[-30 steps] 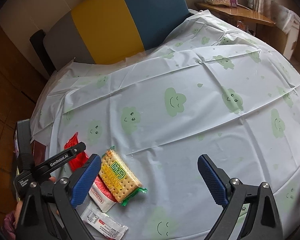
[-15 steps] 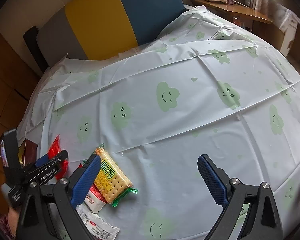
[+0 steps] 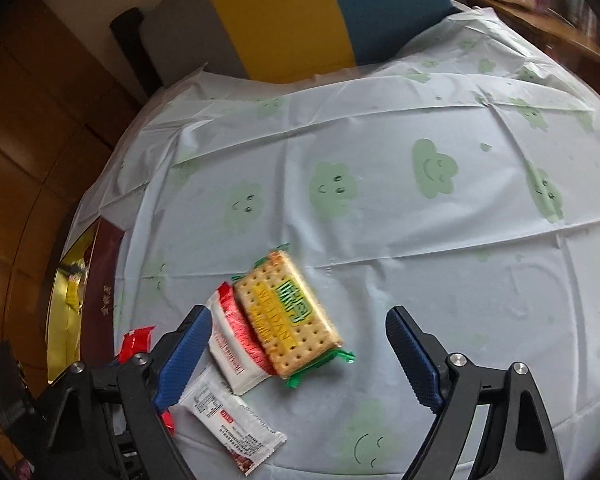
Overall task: Organize snacks
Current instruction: 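Lift the red packet with the left gripper while the right gripper grasps the white label packet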
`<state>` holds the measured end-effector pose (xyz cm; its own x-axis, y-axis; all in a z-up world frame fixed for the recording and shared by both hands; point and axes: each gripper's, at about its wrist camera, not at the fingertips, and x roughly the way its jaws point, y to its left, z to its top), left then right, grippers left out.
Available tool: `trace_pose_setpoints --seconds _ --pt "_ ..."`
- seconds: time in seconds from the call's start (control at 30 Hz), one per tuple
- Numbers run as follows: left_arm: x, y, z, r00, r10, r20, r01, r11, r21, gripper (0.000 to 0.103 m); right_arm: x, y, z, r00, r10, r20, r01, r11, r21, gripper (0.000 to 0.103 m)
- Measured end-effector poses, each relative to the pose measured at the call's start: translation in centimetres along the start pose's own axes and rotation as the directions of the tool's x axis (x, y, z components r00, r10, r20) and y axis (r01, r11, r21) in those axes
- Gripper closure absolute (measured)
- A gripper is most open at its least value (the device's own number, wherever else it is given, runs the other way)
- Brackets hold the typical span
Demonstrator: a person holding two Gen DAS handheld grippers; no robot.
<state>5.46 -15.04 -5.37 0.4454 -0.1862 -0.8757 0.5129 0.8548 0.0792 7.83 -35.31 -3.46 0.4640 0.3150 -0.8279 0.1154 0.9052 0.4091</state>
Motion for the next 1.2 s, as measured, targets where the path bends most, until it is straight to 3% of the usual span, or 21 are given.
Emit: trace_pose_setpoints --seconds 0.03,0.17,0.23,0.3,0.37,0.4,0.43,0.5,0.57,0.63,0.67,0.7,0.73,0.87,1.07,1.2 --pt "-0.3 -0.1 -0.6 1.000 -0.003 0.006 0.003 1.000 0.003 0.038 0.3 0.7 -0.2 1.000 0.016 -0.017 -0.016 0.999 -0.032 0.039" --pt "-1.3 -0.2 -3.6 1.000 -0.004 0.021 0.003 1.000 0.014 0.038 2.6 3.7 -1.8 0.986 0.050 -0.157 -0.078 0.981 -0.178 0.059" --pt "-0.8 0.2 -4.8 0.999 -0.033 0.000 0.033 0.999 0.000 0.038 3.3 5.7 -2.9 0.972 0.075 -0.222 -0.135 0.954 -0.269 0.059" --pt "-0.9 0.7 -5.2 0.998 -0.058 0.026 0.059 0.998 -0.022 0.038 3.7 7.1 -4.0 0.964 0.062 -0.259 -0.150 0.930 -0.335 0.058" --pt "-0.9 0.8 -5.3 0.997 -0.065 0.034 0.065 0.998 -0.023 0.038 4.3 7.5 -4.7 0.960 0.032 -0.278 -0.136 0.922 -0.363 0.043" --pt "-0.9 0.8 -5.4 0.997 -0.066 0.041 0.067 0.998 -0.021 0.037 4.6 7.6 -5.0 0.959 0.006 -0.285 -0.117 0.919 -0.377 0.026" --pt "-0.8 0.9 -5.4 0.997 -0.067 0.046 0.068 0.998 -0.020 0.037 5.0 7.8 -5.4 0.958 -0.032 -0.285 -0.090 0.911 -0.403 0.019" --pt "-0.8 0.9 -5.6 0.996 -0.061 0.061 0.062 0.998 -0.014 0.036 6.0 8.1 -5.8 0.951 -0.072 -0.299 -0.070 0.896 -0.439 0.019" --pt "-0.8 0.9 -5.7 0.995 -0.059 0.076 0.061 0.998 -0.021 0.036 6.8 8.6 -6.4 0.947 -0.111 -0.302 -0.049 0.878 -0.477 0.023" --pt "-0.8 1.0 -5.8 0.995 -0.062 0.084 0.065 0.998 -0.028 0.036 7.1 9.3 -7.2 0.951 -0.174 -0.258 0.005 0.838 -0.545 0.035" --pt "-0.8 1.0 -5.8 0.994 -0.062 0.089 0.065 0.997 -0.029 0.036 7.1 9.5 -7.3 0.954 -0.166 -0.248 0.002 0.834 -0.552 0.040" --pt "-1.0 0.9 -5.9 0.994 -0.061 0.093 0.064 0.998 -0.029 0.036 6.9 9.6 -7.2 0.959 -0.155 -0.238 -0.001 0.835 -0.551 0.056" --pt "-0.9 0.9 -6.0 0.993 -0.060 0.097 0.063 0.998 -0.029 0.036 6.9 9.7 -7.1 0.961 -0.150 -0.231 -0.001 0.837 -0.547 0.064" --pt "-1.1 0.9 -6.3 0.992 -0.064 0.113 0.067 0.998 -0.022 0.036 7.0 9.8 -7.1 0.966 -0.150 -0.212 0.005 0.827 -0.562 0.067" --pt "-1.2 0.8 -6.4 0.991 -0.062 0.116 0.063 0.998 -0.009 0.037 7.9 9.4 -6.9 0.962 -0.112 -0.248 -0.042 0.838 -0.543 0.062" --pt "-1.3 0.8 -6.3 0.992 -0.058 0.114 0.059 0.998 -0.008 0.038 7.3 8.7 -7.2 0.965 -0.131 -0.226 -0.024 0.818 -0.575 0.062"
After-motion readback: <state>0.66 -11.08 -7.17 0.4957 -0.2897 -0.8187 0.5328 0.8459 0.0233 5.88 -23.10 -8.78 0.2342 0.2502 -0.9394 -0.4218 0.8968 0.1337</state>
